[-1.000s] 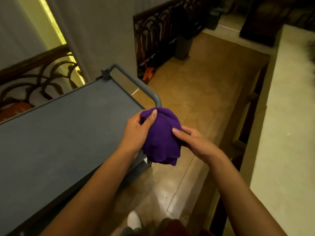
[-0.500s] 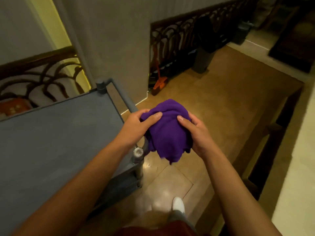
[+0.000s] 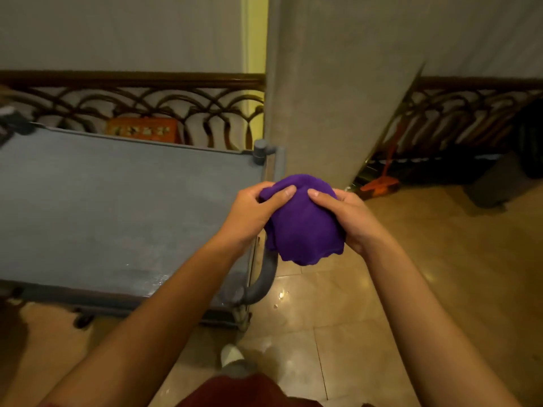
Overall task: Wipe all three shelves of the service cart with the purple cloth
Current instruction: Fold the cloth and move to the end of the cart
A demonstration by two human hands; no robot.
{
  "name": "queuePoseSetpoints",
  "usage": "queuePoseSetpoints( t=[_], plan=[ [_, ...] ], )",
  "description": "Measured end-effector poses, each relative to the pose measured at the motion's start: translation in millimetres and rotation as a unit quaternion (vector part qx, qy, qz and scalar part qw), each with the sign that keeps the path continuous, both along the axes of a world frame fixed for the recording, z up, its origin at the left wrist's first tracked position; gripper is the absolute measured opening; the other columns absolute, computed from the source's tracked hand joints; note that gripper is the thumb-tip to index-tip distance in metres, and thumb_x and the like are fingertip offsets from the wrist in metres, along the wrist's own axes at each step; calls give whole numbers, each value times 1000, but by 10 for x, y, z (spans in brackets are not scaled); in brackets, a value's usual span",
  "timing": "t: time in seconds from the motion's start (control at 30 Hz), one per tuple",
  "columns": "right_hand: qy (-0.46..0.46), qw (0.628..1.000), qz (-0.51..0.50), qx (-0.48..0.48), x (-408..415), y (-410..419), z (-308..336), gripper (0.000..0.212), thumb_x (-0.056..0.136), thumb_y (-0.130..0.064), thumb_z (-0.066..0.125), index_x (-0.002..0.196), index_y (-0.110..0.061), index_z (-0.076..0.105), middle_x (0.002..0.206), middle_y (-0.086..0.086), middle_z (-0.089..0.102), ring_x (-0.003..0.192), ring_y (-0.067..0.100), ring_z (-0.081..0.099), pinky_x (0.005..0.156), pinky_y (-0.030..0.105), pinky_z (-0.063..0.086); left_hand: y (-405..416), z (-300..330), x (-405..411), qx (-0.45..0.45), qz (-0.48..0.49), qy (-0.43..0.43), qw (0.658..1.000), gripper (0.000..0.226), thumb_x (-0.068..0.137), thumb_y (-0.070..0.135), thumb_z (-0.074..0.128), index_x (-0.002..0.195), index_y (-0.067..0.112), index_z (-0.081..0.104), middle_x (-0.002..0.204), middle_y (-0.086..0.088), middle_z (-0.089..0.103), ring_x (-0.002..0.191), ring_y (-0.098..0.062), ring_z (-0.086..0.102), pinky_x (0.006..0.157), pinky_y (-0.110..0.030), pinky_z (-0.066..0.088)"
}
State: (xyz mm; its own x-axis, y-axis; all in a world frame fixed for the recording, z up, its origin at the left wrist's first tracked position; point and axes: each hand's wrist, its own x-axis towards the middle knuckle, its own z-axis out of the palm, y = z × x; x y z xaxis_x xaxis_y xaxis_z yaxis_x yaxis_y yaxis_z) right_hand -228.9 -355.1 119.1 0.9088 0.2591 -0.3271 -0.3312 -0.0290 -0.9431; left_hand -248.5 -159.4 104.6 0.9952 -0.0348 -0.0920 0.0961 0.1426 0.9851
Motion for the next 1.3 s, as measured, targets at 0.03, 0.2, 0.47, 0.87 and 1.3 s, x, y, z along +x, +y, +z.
queuePoseSetpoints(
  t=[0.03, 0.2, 0.47, 0.87, 1.3],
  plan=[
    [-14, 1000, 0, 4, 102, 34, -11, 49, 74, -52, 84, 114, -26, 75, 113, 6, 77, 105, 24, 74, 75, 30, 60, 42, 3, 61, 1, -1, 1, 1000, 21, 83, 43, 78, 98, 28, 78, 100, 0, 78, 95, -14, 74, 73, -25, 57],
    [-35, 998, 58, -1, 609, 171, 5, 39, 81, -44, 80, 119, -36, 71, 117, 0, 76, 106, 20, 73, 80, 33, 61, 187, 47, 317, 27, -7, 12, 1000, 37, 82, 42, 81, 115, 36, 66, 105, 10, 74, 97, -7, 72, 69, -23, 57],
    [-31, 977, 209, -40, 1265, 383, -224, 42, 78, -52, 79, 117, -37, 72, 115, -2, 76, 107, 21, 72, 83, 35, 61, 275, -113, 437, 72, 86, 67, 991, 39, 89, 32, 75, 125, 23, 62, 113, 1, 70, 100, -14, 71, 69, -24, 58],
    [-173, 892, 390, -150, 2103, 248, -849, 37, 85, -51, 70, 115, -29, 70, 102, -9, 76, 97, 14, 71, 79, 30, 58, -423, -626, 604, 133, 370, 145, 908, 24, 92, 27, 72, 115, 20, 66, 97, -3, 71, 89, -19, 69, 65, -25, 57],
    [-506, 689, 483, -186, 2248, 540, -867, 51, 89, -42, 61, 137, -27, 53, 141, -2, 55, 132, 18, 47, 111, 46, 39, -821, -726, 567, 453, 352, 225, 787, 81, 75, 61, 65, 140, 15, 52, 138, -11, 58, 125, -30, 55, 106, -41, 43]
  ],
)
